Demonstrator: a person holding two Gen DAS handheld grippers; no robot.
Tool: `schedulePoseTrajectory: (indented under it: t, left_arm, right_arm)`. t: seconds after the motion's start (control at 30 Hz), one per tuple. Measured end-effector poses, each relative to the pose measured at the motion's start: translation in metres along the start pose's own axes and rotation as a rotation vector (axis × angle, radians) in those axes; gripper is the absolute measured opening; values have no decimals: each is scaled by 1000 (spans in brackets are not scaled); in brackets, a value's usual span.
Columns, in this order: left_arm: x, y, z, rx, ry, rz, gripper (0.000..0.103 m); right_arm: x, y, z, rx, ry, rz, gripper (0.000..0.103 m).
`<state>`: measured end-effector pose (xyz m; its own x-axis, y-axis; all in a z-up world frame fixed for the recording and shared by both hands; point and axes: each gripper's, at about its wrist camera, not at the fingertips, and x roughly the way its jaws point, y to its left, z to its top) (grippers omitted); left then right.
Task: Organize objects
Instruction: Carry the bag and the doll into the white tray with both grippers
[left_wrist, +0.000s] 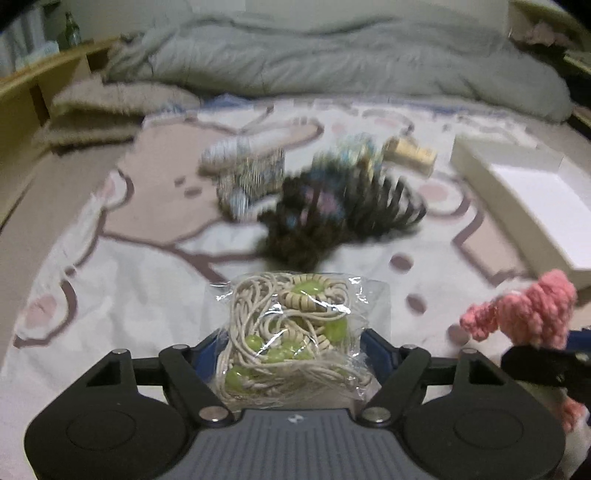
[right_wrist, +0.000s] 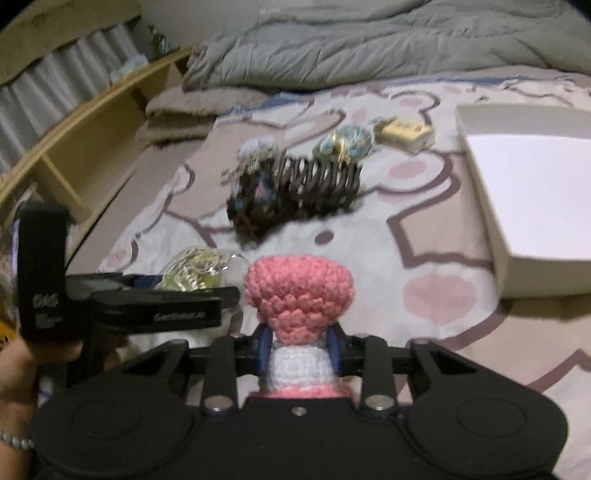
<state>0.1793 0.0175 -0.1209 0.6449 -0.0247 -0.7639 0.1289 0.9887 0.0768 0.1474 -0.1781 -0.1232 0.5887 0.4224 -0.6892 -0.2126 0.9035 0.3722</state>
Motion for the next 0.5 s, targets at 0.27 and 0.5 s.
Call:
schedulePoseTrajectory:
  t: [0.27, 0.5]
  left_arm:
    - [-54, -5, 11, -57, -117, -6, 78]
    - [-94, -18, 27, -46, -201, -15, 78]
  right_arm:
    - [-38, -7, 21, -2, -109, -20, 32]
    - [-75, -14, 39, -23, -186, -47, 32]
